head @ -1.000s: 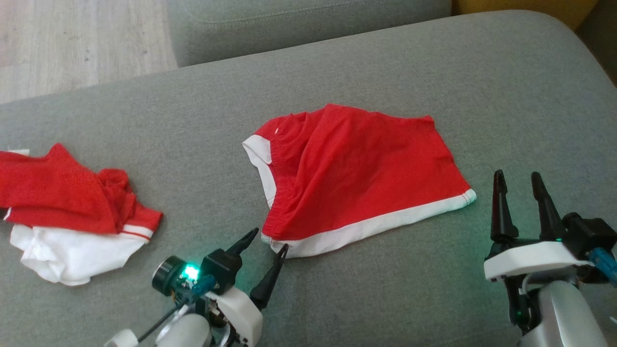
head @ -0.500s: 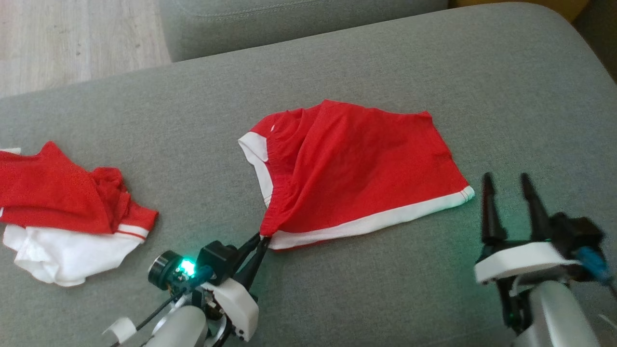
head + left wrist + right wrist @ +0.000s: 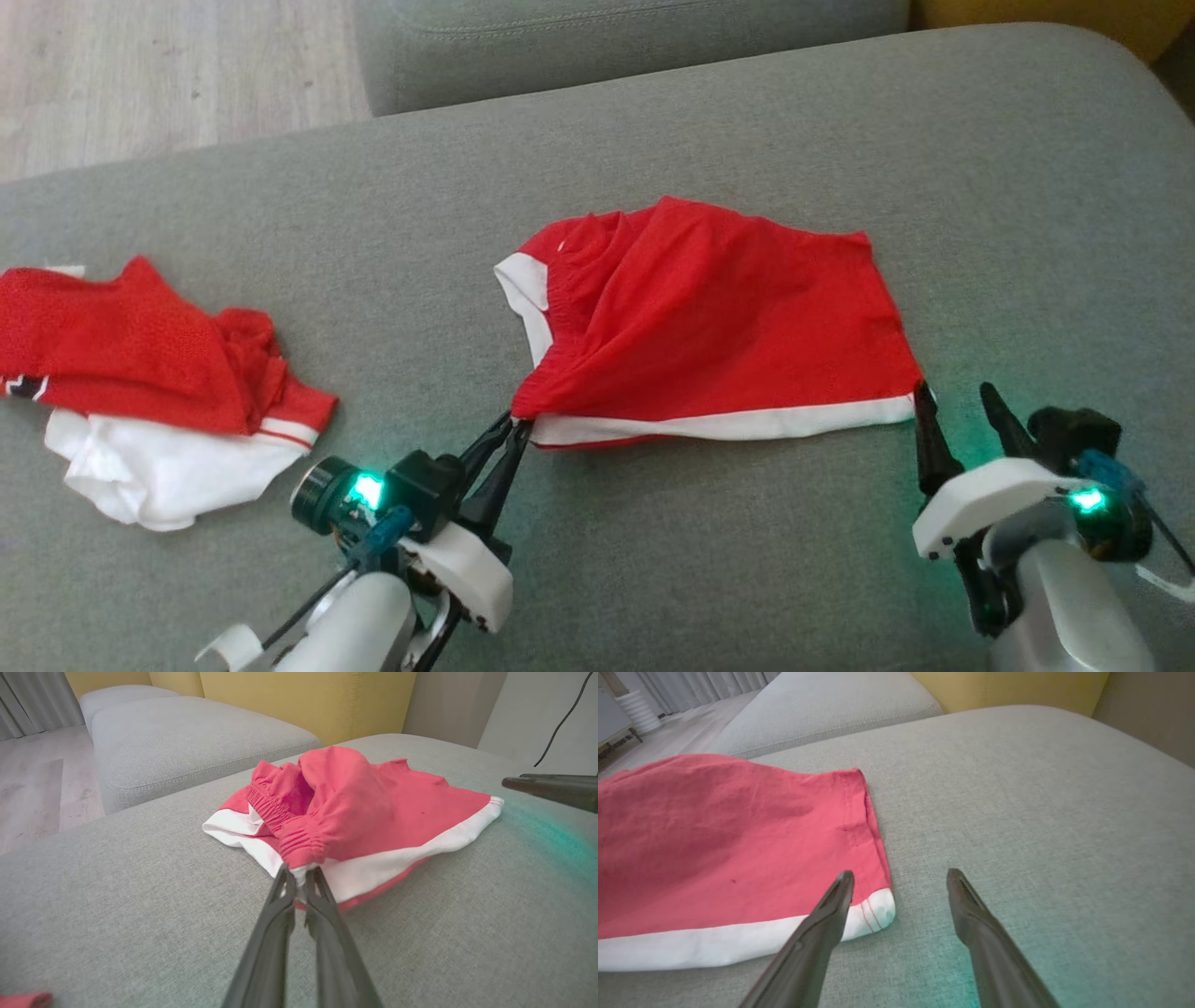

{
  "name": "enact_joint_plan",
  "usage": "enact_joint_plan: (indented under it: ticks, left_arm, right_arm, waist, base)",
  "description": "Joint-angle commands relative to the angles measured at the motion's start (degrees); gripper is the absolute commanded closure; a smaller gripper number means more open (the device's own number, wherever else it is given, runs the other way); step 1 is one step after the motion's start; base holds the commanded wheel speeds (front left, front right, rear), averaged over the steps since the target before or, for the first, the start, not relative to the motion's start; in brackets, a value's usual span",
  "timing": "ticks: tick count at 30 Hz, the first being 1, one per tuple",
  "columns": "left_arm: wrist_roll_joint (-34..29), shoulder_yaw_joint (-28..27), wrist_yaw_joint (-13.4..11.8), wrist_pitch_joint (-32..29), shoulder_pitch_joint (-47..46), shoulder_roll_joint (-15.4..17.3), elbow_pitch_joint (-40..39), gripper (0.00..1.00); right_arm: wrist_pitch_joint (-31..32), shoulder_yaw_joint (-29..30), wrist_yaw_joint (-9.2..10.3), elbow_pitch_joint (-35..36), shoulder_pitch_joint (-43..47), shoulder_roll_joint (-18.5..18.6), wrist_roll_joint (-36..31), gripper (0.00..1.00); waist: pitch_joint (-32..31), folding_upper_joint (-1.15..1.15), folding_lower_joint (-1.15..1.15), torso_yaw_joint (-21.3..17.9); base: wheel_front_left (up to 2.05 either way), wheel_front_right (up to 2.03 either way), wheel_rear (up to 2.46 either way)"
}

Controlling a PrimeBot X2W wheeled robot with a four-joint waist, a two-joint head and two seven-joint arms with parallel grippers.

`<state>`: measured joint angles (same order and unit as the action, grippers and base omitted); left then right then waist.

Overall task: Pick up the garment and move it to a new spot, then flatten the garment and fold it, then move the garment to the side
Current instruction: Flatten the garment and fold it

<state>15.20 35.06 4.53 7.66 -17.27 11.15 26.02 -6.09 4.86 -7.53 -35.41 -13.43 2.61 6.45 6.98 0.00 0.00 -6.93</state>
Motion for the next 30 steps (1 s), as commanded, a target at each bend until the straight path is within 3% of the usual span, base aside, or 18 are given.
enact_joint_plan:
  ticks: [1, 14, 15, 16, 24, 30]
  left_arm:
    - [-0.4, -1.6, -0.4, 0.5, -2.7, 0.4, -2.2, 1.0]
    - [-0.6, -0.4, -0.8, 0.4, -2.8, 0.8, -4.5, 1.0]
    - [-0.5, -0.4, -0.9, 0.4, -2.7, 1.0, -4.6, 1.0]
    - [-0.5, -0.3, -0.9, 0.3, -2.6, 1.0, -4.6, 1.0]
    - [-0.1, -0.3, -1.5, -0.2, -2.2, 1.7, -4.8, 1.0]
    - [0.2, -0.9, -1.6, -1.5, -2.8, 3.8, -6.2, 1.0]
  right_arm:
    - [0.1, -1.5, 0.04, 0.2, -2.7, 0.3, -0.3, 0.0]
    - [0.2, -1.3, 0.04, -9.6, -6.4, 0.3, -4.3, 0.03]
    - [0.0, -1.8, 0.04, -10.7, -7.0, 0.3, -4.5, 0.95]
    - [-0.1, -2.0, 0.04, -11.2, -7.3, 0.3, -4.6, 1.0]
    - [-2.3, -3.8, 0.04, -12.6, -8.6, 0.3, -3.7, 1.0]
    - [-4.9, -6.8, 0.04, -8.0, -10.1, 0.3, -0.3, 1.0]
  waist:
    - [0.2, 0.0, 0.0, 0.4]
    - [0.6, 0.0, 0.0, 1.0]
    - [0.5, 0.0, 0.0, 0.9]
    - [0.4, 0.0, 0.0, 0.9]
    - [-1.0, 0.0, 0.0, 0.3]
    - [-3.1, 0.0, 0.0, -0.5]
  base:
    - [0.0, 0.0, 0.0]
    - [0.0, 0.0, 0.0]
    - [0.0, 0.0, 0.0]
    - [0.0, 0.0, 0.0]
    - [0.0, 0.0, 0.0]
    - [0.0, 0.0, 0.0]
